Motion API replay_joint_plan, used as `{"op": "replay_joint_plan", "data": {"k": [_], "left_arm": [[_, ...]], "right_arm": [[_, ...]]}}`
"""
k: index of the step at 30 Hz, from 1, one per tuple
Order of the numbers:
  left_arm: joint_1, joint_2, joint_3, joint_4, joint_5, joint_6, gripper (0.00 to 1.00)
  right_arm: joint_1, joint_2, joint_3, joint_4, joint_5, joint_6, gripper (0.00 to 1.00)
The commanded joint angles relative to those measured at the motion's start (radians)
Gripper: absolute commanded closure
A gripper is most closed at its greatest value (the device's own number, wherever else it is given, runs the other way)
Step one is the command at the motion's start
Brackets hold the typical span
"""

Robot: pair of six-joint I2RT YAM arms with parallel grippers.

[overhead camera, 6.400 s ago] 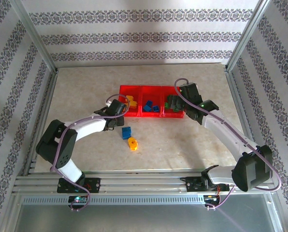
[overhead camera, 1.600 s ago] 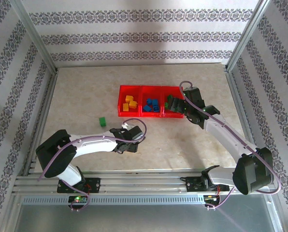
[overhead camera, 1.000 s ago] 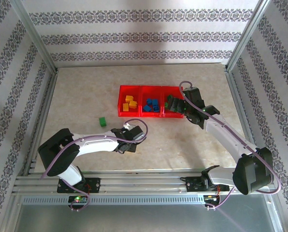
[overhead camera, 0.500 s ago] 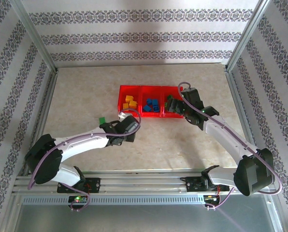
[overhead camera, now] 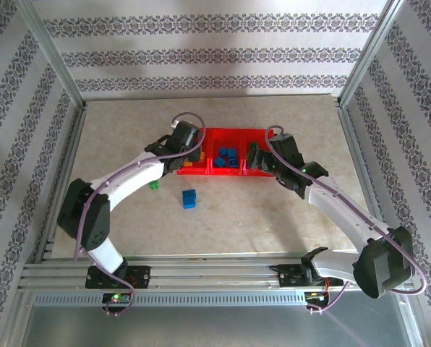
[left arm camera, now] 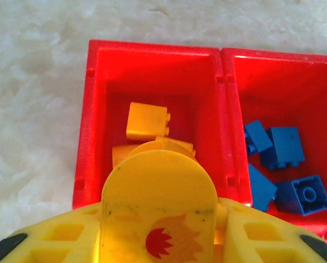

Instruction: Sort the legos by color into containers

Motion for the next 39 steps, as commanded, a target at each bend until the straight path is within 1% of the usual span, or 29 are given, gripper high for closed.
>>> {"op": "replay_joint_plan", "data": {"k": [1, 6, 11, 18, 21, 25, 27, 30, 36, 39], "left_arm": [[0.021, 0.067, 0.086, -0.009, 0.026, 0.062, 0.62], [0.035, 0.156, 0.164, -0.027, 0.025, 0.061, 0.62], [0.043, 0.204, 0.180, -0.028, 0.032, 0.044, 0.60], [0.042, 0.239, 0.183, -0.034, 0.000, 0.042, 0.59], [0.043, 0.247, 0.184, -0.037, -0.005, 0.038, 0.54], [0.043, 0.241, 0.185, -0.037, -0.012, 0.037, 0.48], [0.043, 0.232, 0.183, -0.036, -0.012, 0.034, 0.43], [0.043, 0.211, 0.177, -0.033, -0.010, 0.031, 0.40], [0.043, 0.147, 0.146, -0.021, -0.013, 0.026, 0.39], [0.043, 0.101, 0.123, -0.012, -0.017, 0.021, 0.37]], "right_arm": [[0.016, -0.021, -0.004, -0.026, 0.035, 0.024, 0.02], [0.025, -0.026, 0.001, -0.040, 0.040, 0.024, 0.02], [0.032, -0.029, 0.002, -0.044, 0.044, 0.025, 0.02], [0.041, -0.018, 0.003, -0.042, 0.047, 0.027, 0.02], [0.044, -0.014, 0.004, -0.042, 0.049, 0.027, 0.02], [0.046, -0.012, 0.004, -0.044, 0.053, 0.024, 0.02], [0.047, -0.012, 0.004, -0.044, 0.054, 0.022, 0.02], [0.050, -0.013, 0.005, -0.044, 0.056, 0.019, 0.02], [0.056, -0.014, 0.011, -0.045, 0.059, 0.015, 0.02], [0.064, -0.011, 0.014, -0.047, 0.062, 0.013, 0.02]]}}
